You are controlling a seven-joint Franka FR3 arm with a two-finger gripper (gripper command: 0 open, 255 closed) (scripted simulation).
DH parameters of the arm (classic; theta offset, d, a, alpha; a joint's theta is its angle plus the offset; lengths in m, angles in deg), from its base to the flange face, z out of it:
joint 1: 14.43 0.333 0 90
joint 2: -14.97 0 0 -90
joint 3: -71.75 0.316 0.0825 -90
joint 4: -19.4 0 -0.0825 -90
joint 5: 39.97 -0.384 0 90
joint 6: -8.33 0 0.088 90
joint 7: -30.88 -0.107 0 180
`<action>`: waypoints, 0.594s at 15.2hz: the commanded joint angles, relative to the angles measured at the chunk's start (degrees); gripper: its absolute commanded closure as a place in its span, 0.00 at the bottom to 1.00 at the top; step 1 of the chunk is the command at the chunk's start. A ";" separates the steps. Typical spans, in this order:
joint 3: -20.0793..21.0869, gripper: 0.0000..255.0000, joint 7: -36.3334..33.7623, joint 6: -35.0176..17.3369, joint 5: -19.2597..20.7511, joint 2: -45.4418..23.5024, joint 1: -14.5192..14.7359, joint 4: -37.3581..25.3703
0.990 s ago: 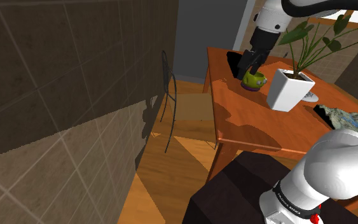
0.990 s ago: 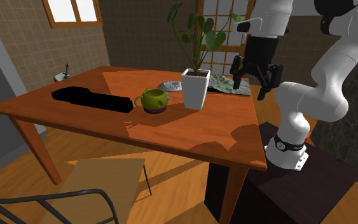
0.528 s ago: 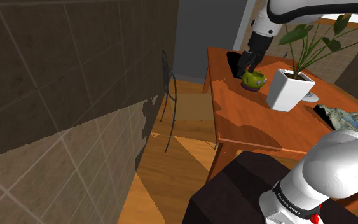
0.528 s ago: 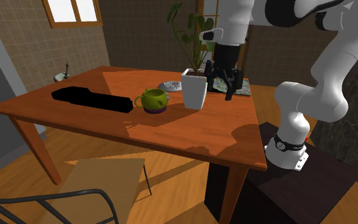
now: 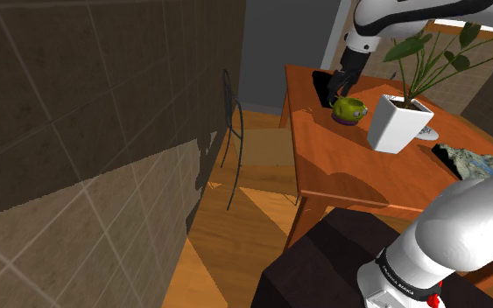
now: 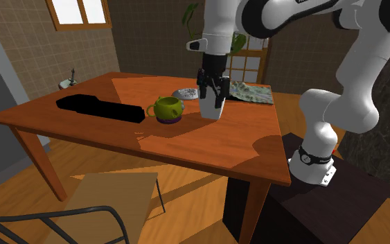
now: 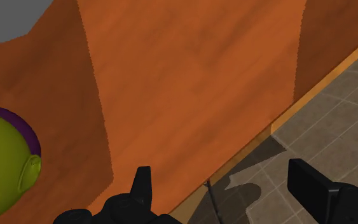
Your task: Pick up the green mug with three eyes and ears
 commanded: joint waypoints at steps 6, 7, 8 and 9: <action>-6.27 0.00 9.64 -2.79 -4.52 -14.20 -1.47 -10.64; -6.98 0.00 11.05 -2.89 -5.54 -16.41 -1.83 -12.50; -7.60 0.00 12.47 -2.91 -6.63 -18.65 -2.28 -14.45; -8.18 0.00 13.87 -2.85 -7.78 -20.94 -2.78 -16.49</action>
